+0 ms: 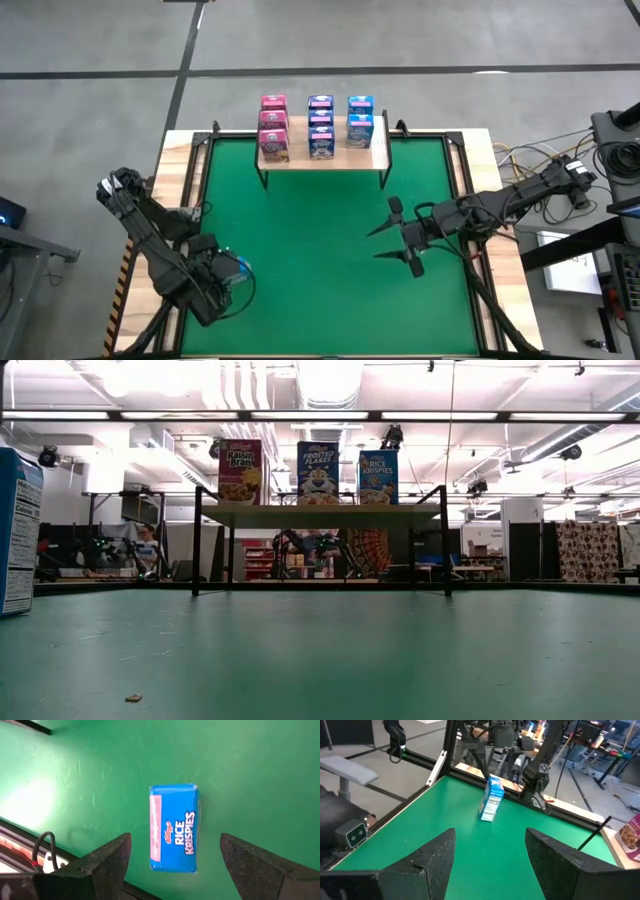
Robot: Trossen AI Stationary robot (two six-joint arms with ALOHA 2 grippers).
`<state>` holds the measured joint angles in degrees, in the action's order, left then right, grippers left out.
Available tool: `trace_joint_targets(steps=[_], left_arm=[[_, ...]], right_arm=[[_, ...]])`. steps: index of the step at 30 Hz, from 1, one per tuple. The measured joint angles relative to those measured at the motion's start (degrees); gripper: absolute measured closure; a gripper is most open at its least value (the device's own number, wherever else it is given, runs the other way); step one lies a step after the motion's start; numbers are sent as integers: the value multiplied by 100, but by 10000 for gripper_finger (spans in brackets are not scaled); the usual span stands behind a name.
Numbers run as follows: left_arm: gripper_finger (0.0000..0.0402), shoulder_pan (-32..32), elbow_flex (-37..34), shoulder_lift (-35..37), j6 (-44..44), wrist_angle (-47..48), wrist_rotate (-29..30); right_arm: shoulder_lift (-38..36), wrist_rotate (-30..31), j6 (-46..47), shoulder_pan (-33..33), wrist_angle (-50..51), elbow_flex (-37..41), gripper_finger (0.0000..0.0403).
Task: Stack cereal on shelf
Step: Put the light blue cereal box on the shelf aligned with the other light blue cereal boxes
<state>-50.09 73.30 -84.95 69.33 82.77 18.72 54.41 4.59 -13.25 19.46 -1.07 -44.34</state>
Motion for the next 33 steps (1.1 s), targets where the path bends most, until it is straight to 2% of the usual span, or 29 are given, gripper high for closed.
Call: trace_joint_targets(steps=[24, 33], left_arm=[[115, 2, -858, 70, -123, -655, 147], [141, 2, -896, 70, -108, -696, 149]], right_arm=[[2, 9, -43, 42, 38, 0, 175], [2, 8, -27, 42, 36, 0, 175]])
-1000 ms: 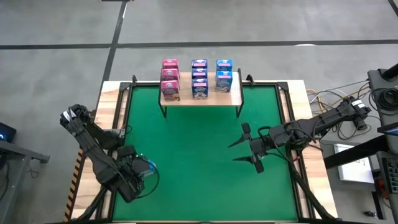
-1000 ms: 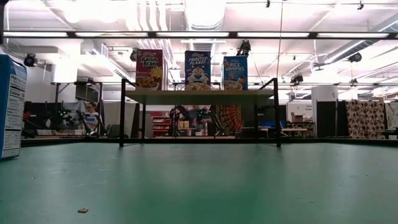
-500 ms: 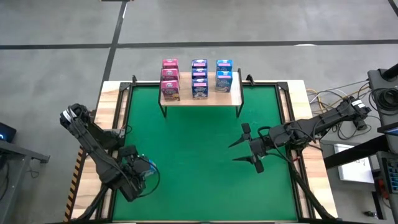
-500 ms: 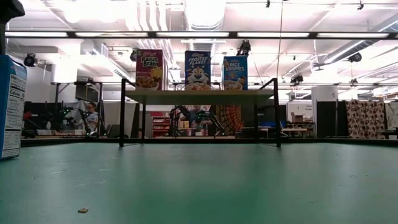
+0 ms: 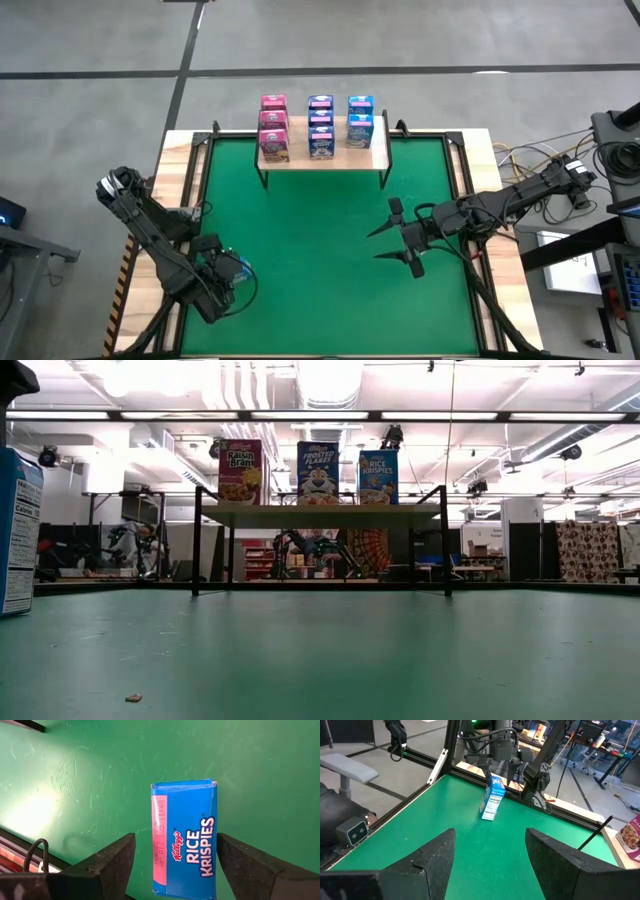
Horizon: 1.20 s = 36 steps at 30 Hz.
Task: Stack cereal on shelf
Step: Put the light blue cereal box on the shelf aligned with the other light blue cereal boxes
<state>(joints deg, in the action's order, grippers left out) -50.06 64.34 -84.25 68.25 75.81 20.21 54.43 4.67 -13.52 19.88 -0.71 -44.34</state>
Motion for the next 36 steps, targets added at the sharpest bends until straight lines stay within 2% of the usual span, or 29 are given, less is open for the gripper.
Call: trace_joint_targets(steps=[14, 30, 33, 36], left_arm=[[189, 0, -285, 2, 15, -401, 30], [241, 45, 150, 2, -236, -374, 33], [244, 160, 494, 2, -557, -427, 356], [245, 343, 973, 2, -1302, -592, 1014]], right_arm=[[0, 0, 4, 0, 1, 0, 175], [0, 0, 11, 0, 48, 0, 174], [0, 0, 86, 0, 138, 0, 174], [0, 0, 96, 0, 215, 0, 175]])
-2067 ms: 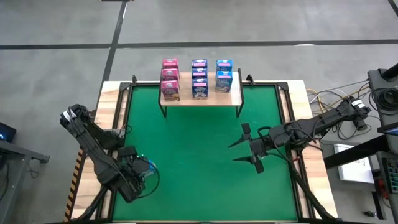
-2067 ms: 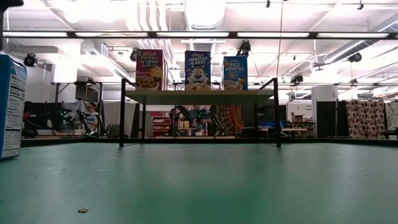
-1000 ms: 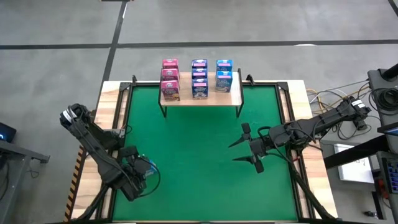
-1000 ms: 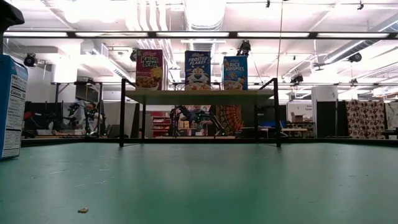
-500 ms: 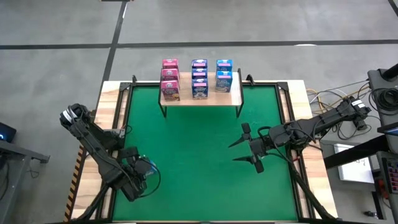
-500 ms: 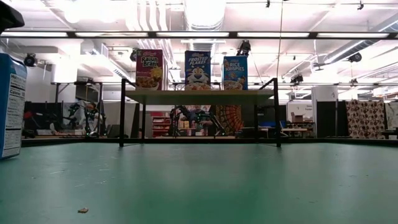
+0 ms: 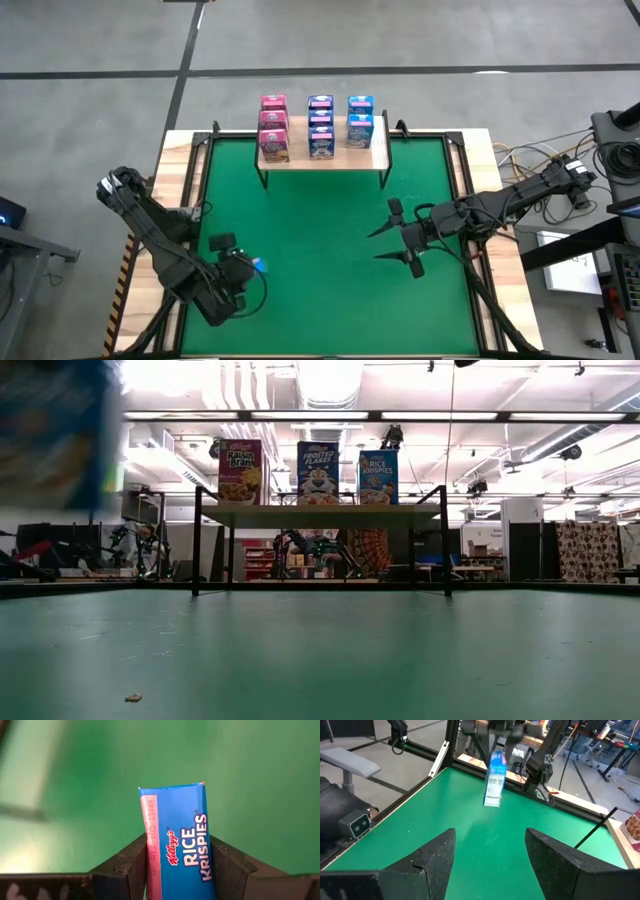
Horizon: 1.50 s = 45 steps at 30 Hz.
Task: Stack cereal on shelf
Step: Put the light blue cereal box on the shelf aligned with the other light blue cereal boxes
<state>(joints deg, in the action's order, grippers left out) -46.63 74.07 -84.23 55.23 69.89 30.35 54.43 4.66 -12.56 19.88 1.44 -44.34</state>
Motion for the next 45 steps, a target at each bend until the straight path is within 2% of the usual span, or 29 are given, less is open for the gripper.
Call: trace_joint_targets(steps=[6, 9, 13, 16, 22, 26, 36, 45], left_arm=[[245, 738, 857, 8, -2592, -488, 719], [245, 1329, 1140, 49, -4113, -807, 691], [245, 2460, 1721, 74, -5723, -1110, -77], [245, 3410, 2100, 77, -6462, -1331, -1050], [245, 5106, 2484, -54, -7045, -1722, -2509], [245, 5718, 2642, -258, -7340, -1892, -3119], [245, 6089, 3677, -1294, -8028, -1785, -3152], [245, 6117, 5444, -2578, -8198, -1439, -3153]], right_arm=[[-1, -14, -140, 12, -7, 13, 174], [-5, -11, -292, 11, -3, 17, 175], [-119, -11, -427, 11, -82, 22, 175], [-144, -8, -276, 11, -59, 32, 175], [-172, 9, -20, 12, 141, 55, 174], [-198, 11, -60, 11, 133, 55, 175], [-302, 292, -41, 11, 284, 55, 175], [-487, 289, -89, 11, 683, 55, 175]])
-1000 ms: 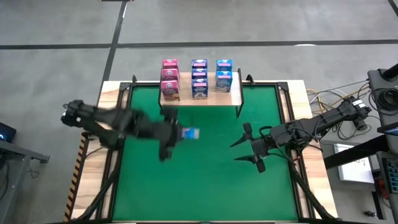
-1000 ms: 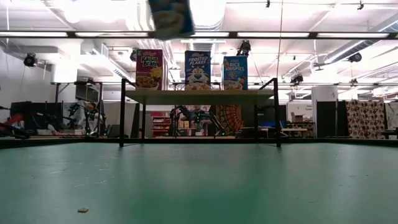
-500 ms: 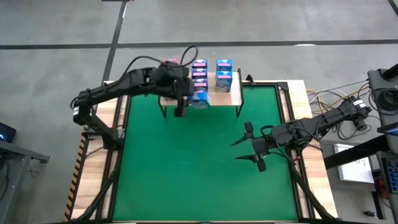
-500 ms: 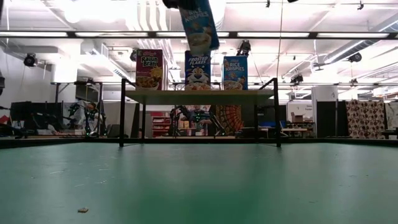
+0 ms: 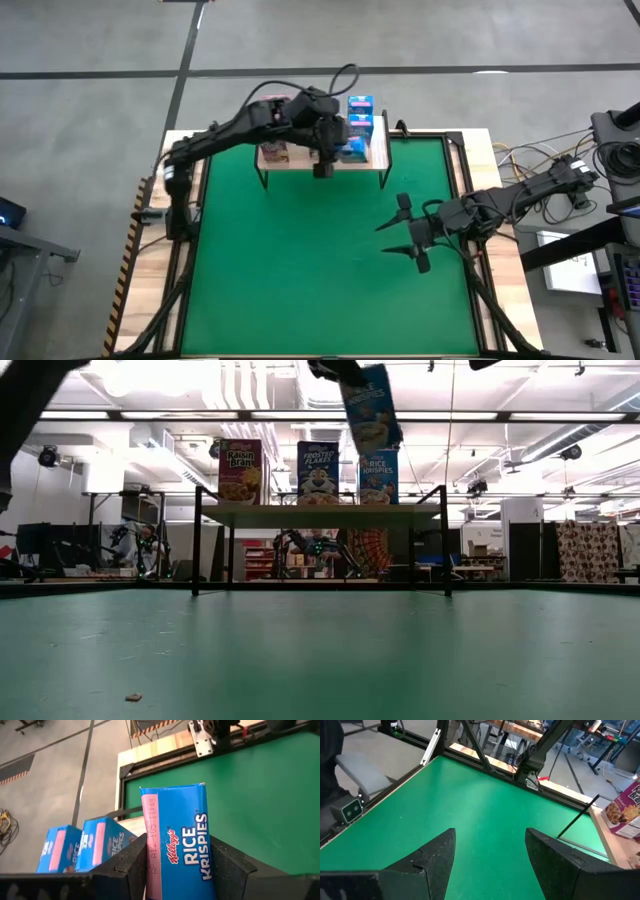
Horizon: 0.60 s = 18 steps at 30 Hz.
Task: Stack cereal on shelf
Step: Put the light blue cereal box on the shelf aligned with the other light blue cereal boxes
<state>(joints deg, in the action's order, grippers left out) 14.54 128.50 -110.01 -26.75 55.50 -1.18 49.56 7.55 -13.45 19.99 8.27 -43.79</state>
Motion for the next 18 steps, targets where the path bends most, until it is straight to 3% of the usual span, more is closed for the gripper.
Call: trace_joint_targets(steps=[4, 18], left_arm=[[245, 62, 663, -579, -58, 258, 3], [245, 250, 483, -1152, -84, 118, 7]], right_arm=[[-159, 0, 59, 2, 199, 0, 175], [-230, -2, 103, 2, 351, 7, 175]])
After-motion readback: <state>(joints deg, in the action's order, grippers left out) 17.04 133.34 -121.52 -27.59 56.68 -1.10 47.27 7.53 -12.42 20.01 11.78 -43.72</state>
